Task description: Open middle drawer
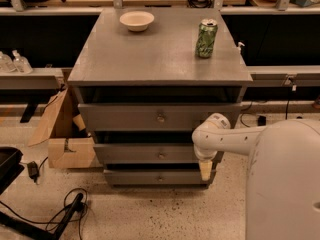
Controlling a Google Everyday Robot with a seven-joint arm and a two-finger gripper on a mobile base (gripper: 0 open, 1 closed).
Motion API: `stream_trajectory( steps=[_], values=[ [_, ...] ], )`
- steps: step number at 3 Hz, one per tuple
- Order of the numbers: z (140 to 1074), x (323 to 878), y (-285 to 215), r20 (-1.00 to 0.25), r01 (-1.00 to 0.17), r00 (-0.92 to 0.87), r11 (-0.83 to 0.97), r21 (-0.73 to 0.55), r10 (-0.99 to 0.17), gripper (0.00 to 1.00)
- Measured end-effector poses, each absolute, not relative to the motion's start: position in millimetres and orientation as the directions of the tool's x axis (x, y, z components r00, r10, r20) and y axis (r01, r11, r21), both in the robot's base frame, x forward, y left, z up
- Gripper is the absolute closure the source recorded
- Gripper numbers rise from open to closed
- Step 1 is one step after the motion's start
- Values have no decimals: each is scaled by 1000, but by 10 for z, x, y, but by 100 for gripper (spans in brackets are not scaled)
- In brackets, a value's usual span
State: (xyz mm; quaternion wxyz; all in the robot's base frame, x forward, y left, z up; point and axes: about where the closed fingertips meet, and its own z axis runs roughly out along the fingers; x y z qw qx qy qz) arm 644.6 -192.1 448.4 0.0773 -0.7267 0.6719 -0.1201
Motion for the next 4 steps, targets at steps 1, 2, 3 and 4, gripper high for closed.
stream_trajectory(
  steps=[1,2,3,4],
  values=[
    [4373,6483,-1940,66,-962,63,-78,-263,-996,0],
    [4201,6509,-1858,37,-966,51,-58,-251,-998,15],
    [4073,6564,-1742,16,-969,47,-50,-243,-999,39],
    [4086,6564,-1734,14,-969,46,-48,-241,-999,62]
  ],
)
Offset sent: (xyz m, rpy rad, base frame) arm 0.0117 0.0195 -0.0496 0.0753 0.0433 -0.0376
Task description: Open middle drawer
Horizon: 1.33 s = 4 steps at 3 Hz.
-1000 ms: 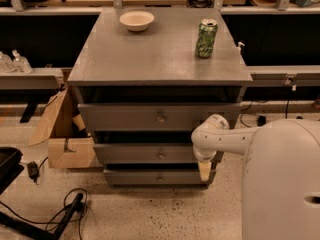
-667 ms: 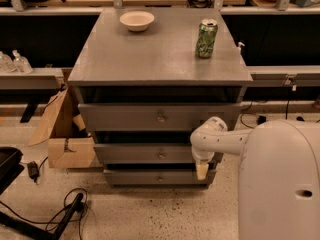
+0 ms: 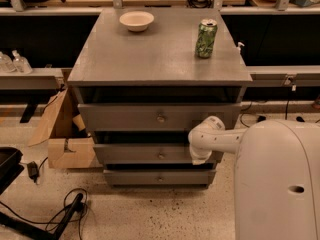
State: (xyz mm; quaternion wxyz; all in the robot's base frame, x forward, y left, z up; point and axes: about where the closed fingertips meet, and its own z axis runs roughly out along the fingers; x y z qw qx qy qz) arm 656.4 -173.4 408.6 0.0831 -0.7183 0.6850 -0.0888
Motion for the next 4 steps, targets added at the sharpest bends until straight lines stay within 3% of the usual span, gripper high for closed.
stream_trajectory(
  steps=[1,2,4],
  values=[
    [4123,6564,-1734,14,-969,46,-48,-241,-999,85],
    [4154,6564,-1734,14,-969,46,-48,-241,-999,100],
    [4186,6564,-1734,14,-969,46,-48,-241,-999,100]
  ],
)
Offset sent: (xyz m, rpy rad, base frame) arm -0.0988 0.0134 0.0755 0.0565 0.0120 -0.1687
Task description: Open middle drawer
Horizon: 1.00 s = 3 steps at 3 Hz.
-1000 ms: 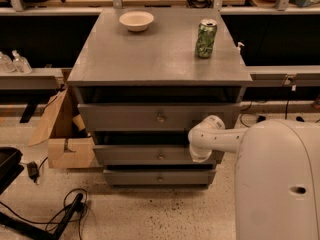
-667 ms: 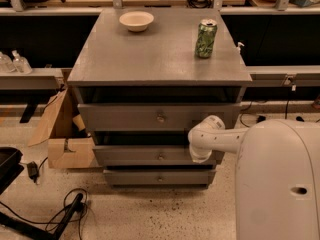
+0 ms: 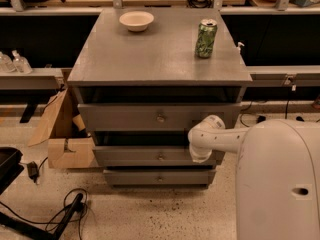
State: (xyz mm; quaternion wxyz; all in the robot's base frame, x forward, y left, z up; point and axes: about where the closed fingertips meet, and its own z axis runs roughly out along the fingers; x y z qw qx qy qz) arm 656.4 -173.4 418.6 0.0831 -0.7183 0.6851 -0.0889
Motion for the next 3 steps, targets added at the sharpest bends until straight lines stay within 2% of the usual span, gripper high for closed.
stream_trajectory(
  steps=[3],
  values=[
    [4243,6564,-1734,14,-969,46,-48,-241,-999,100]
  ],
)
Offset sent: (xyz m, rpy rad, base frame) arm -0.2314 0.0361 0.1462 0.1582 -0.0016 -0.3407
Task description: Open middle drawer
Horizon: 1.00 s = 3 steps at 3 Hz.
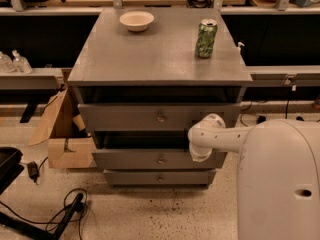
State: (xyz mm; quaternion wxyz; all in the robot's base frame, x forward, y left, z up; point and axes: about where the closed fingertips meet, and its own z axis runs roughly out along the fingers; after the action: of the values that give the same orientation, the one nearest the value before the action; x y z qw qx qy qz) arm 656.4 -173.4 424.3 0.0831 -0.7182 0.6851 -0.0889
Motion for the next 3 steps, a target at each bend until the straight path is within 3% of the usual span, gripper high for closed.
stream_trajectory(
  steps=[3],
  values=[
    [4250,6564,-1734,14,-969,46,-48,-241,-999,100]
  ],
)
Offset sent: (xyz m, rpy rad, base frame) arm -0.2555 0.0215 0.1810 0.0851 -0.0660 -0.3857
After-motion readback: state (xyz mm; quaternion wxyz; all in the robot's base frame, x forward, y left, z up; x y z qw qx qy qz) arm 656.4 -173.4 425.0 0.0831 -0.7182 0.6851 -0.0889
